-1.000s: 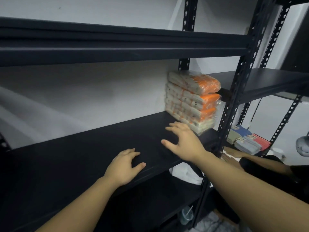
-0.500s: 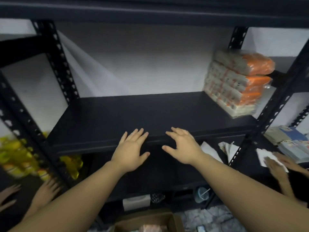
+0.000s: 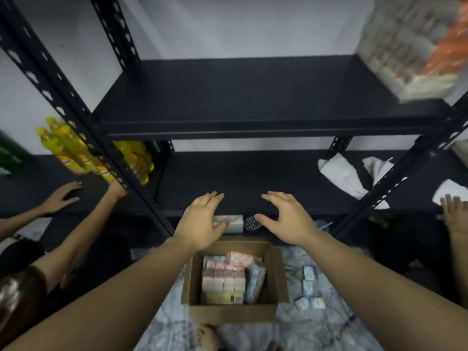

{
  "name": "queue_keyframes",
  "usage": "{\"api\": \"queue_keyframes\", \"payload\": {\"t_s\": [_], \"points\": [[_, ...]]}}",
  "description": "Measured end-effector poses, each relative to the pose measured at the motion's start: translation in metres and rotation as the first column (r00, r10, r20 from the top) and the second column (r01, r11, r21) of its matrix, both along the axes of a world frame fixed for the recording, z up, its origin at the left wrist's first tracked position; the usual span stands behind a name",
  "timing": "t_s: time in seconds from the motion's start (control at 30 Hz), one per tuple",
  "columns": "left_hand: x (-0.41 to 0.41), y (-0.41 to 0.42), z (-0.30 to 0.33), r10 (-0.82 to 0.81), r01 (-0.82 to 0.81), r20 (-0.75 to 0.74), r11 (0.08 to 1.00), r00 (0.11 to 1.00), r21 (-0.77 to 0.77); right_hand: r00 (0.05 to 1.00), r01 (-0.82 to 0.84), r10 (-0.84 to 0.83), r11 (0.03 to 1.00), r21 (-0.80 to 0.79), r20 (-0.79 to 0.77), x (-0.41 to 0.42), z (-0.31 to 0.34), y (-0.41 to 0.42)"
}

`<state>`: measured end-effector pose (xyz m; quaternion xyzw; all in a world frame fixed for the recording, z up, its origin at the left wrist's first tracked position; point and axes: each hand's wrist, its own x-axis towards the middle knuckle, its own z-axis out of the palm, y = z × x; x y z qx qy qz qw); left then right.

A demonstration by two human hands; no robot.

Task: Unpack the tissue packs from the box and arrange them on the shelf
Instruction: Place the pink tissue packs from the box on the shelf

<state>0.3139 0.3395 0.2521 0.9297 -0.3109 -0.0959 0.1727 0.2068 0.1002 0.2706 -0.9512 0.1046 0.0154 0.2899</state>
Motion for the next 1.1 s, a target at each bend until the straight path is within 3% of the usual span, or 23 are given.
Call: {"api": "queue_keyframes", "payload": {"t_s": [0.23, 0.53, 0.83, 1.1], "points": [[-0.014, 0.032, -0.083, 0.013, -0.003, -0.169, 0.998, 0.985, 0.06, 0.988, 0.055, -0.046, 0.997, 0.062, -0.149, -0.023, -0.08, 0.024], [-0.007, 0.06, -0.243, 0.07, -0.004, -0.396, 0.986, 0.915, 0.165, 0.926, 0.176, -0.125, 0.978, 0.114, -0.358, -0.036, -0.232, 0.047], [0.006, 0.065, -0.428, 0.092, 0.041, -0.494, 0.967, 0.865, 0.25, 0.87, 0.243, -0.161, 0.962, 0.122, -0.465, -0.029, -0.427, 0.051], [0.022, 0.065, -0.555, 0.054, 0.113, -0.493, 0.946, 0.869, 0.304, 0.853, 0.225, -0.16, 0.972, 0.072, -0.497, -0.004, -0.543, 0.045]]}}
